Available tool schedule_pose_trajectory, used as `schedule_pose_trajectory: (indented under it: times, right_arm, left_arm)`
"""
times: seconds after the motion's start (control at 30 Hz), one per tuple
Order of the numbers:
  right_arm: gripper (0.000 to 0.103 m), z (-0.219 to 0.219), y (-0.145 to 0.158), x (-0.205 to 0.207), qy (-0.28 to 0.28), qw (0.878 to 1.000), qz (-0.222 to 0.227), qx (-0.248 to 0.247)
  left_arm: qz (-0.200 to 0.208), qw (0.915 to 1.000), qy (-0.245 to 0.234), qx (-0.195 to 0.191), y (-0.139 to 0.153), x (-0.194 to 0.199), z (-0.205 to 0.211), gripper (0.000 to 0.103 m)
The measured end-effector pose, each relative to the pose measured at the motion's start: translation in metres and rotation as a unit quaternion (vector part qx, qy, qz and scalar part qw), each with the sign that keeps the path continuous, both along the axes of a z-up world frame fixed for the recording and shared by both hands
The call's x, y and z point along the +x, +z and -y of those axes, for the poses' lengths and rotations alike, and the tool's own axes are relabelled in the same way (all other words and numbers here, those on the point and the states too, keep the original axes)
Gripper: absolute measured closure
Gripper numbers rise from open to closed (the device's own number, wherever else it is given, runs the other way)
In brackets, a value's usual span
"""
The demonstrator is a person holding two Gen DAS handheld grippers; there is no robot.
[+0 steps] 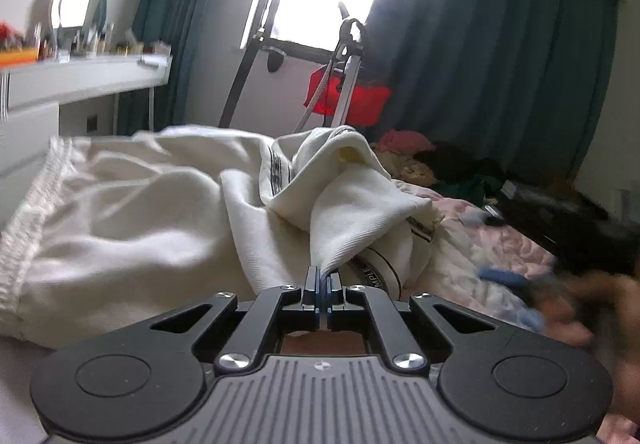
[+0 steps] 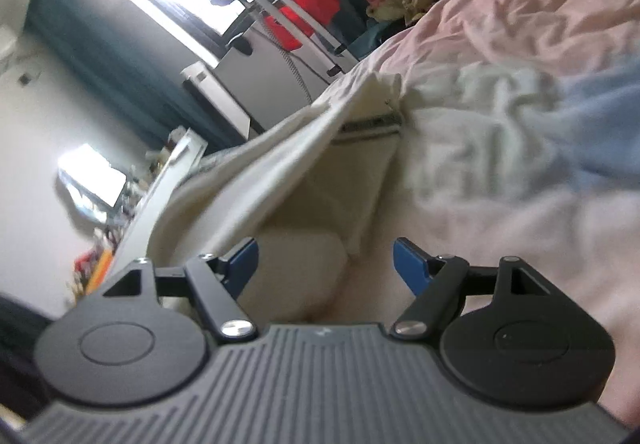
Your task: Fold clothes
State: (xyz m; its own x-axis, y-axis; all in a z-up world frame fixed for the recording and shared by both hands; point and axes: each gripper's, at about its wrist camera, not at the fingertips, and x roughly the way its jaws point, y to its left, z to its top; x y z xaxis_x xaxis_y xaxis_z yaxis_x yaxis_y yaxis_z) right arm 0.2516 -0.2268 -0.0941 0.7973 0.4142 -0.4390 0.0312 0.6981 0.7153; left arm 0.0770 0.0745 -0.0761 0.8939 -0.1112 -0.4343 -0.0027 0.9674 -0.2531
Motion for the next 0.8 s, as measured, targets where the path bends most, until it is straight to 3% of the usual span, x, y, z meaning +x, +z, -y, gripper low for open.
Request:
schedule_pose_trajectory:
  times: [0.2,0.3,0.37,0.43,0.47,0.53,0.63,0.8]
  right_arm:
    - [0.029,-0.015,-0.013,0.111,-0.038,0.998,-0.01,0.055]
    - [0.032,-0.023,-0.02,0.152,-0.058,0.997,-0.014,0.038]
    - [0.043,-0.026,-0.028,0.178,-0.071,0.997,-0.035,0.026]
    - [0.063,-0.026,-0.035,0.199,-0.082,0.995,-0.055,0.017]
    - [0.067,-0.026,-0.038,0.207,-0.087,0.994,-0.062,0.009]
    - [0.09,-0.022,-0.037,0.215,-0.089,0.994,-0.061,-0.002]
    - [0.097,-0.016,-0.03,0.22,-0.088,0.995,-0.049,-0.016]
    - [0.097,-0.001,0.028,0.191,-0.093,0.994,-0.006,-0.052]
  left_arm:
    - [-0.014,0.9982,-0.018,-0.056,-0.023,0.016,-0.008,0.1]
    - [-0.018,0.9977,-0.019,-0.062,-0.04,0.034,-0.015,0.1]
    - [-0.024,0.9964,-0.019,-0.078,-0.051,0.046,-0.019,0.1]
    - [-0.027,0.9954,-0.025,-0.089,-0.062,0.056,-0.021,0.1]
    - [-0.023,0.9951,-0.031,-0.091,-0.065,0.058,-0.019,0.1]
    - [-0.011,0.995,-0.044,-0.089,-0.071,0.061,-0.016,0.1]
    - [-0.011,0.9935,-0.052,-0.1,-0.074,0.066,-0.017,0.1]
    - [-0.012,0.991,-0.05,-0.123,-0.071,0.061,-0.023,0.1]
